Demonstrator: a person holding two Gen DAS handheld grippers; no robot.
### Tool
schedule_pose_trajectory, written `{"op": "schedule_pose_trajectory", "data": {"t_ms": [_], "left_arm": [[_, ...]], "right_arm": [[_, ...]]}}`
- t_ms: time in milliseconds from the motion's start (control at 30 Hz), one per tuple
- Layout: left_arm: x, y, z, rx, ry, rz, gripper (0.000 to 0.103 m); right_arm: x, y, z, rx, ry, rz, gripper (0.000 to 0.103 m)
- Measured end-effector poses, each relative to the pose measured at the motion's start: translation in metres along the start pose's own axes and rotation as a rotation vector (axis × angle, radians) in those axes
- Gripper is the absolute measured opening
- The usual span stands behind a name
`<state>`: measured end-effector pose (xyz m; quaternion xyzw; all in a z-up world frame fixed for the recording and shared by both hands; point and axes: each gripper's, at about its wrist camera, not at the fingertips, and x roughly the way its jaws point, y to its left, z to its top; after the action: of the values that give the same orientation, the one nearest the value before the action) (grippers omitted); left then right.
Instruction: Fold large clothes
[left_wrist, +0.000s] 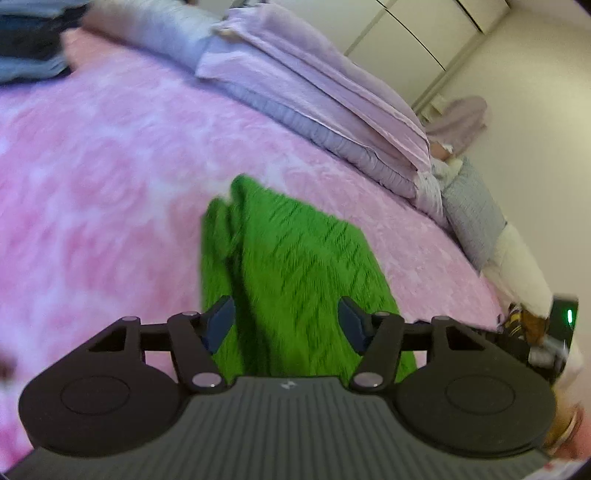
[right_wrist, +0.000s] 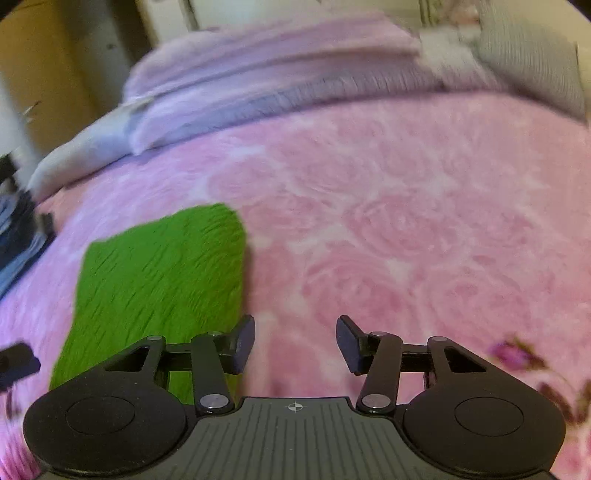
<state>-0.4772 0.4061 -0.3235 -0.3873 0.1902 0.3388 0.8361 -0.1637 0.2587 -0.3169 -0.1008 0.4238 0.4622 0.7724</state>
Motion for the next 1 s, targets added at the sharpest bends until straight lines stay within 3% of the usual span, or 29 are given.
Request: {"op": "schedule_pose_trajectory", "data": {"t_ms": [133,367,500,600,667,700,833,1000], "left_arm": [[0.037,-0.002,0.028,0.063,0.019,0.021,0.051],[0.083,0.012,0.044,0.086,0.077,0.065,0.047],[0.091,0.022,0.048,0.051,0.082,0.046,0.047],[0.095,0.022,0.050,0.031,0.090,0.012,0.036],[0.097,0.023,0.049,0.022,0.091,0.002,0.015],[0.096,0.025,0.049,0.011,0.083,-0.003,0.012],[0.074,0.025,0.049,0.022,0.014,0.010,0.011],[0.091,0.041,0.040,0.009,0.040,0.066,0.014]], "right_arm": [[0.031,0.007,0.042,-0.022,0.050,0.046,0.047],[0.064,0.011,0.045,-0.101,0.074,0.112,0.047],[0.079,0.007,0.051,-0.094,0.089,0.146,0.047],[0.081,0.010,0.054,-0.112,0.096,0.156,0.047],[0.083,0.015,0.054,-0.143,0.091,0.151,0.047],[0.083,0.018,0.054,-0.159,0.088,0.146,0.046],[0.081,0.031,0.053,-0.226,0.074,0.153,0.044],[0.093,0.048,0.044,-0.274,0.079,0.131,0.044]]}}
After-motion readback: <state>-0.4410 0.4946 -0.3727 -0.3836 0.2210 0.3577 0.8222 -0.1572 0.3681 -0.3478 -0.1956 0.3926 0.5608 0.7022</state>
